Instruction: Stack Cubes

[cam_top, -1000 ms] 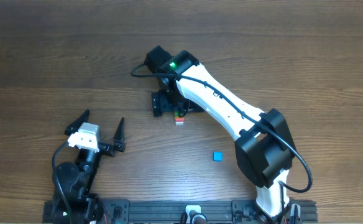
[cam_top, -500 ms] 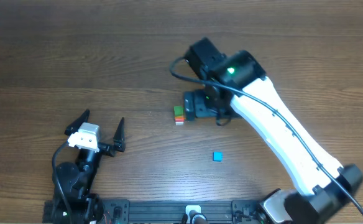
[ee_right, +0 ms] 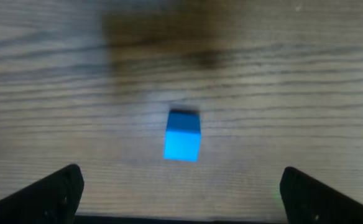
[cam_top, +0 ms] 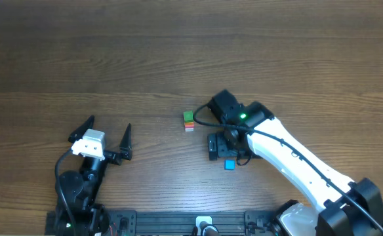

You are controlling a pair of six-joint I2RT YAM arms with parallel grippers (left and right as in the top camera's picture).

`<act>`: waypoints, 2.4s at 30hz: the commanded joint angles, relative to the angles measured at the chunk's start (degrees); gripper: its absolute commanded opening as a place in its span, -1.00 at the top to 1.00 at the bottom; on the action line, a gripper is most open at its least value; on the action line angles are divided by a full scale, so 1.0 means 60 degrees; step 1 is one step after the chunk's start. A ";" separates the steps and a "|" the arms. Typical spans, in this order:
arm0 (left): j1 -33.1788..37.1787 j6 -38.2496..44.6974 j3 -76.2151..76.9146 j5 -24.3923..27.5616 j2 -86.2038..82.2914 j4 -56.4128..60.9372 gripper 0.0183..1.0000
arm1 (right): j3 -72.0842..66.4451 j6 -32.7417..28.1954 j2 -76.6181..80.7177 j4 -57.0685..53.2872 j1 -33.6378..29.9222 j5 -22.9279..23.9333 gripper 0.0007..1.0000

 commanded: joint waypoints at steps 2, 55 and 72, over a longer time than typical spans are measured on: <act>-0.0044 0.0171 -0.0051 -0.0047 -0.0044 -0.0007 -1.00 | -0.1472 0.0929 -0.0168 0.1166 0.0240 -0.0106 -0.99; -0.0044 0.0175 -0.0051 -0.0047 -0.0044 -0.0007 -1.00 | -0.2583 0.1096 -0.0168 0.2998 0.0703 0.0189 0.28; -0.0044 0.0171 -0.0051 -0.0047 -0.0044 -0.0007 -1.00 | -0.2393 0.1089 -0.0168 0.2896 0.0688 0.0047 0.62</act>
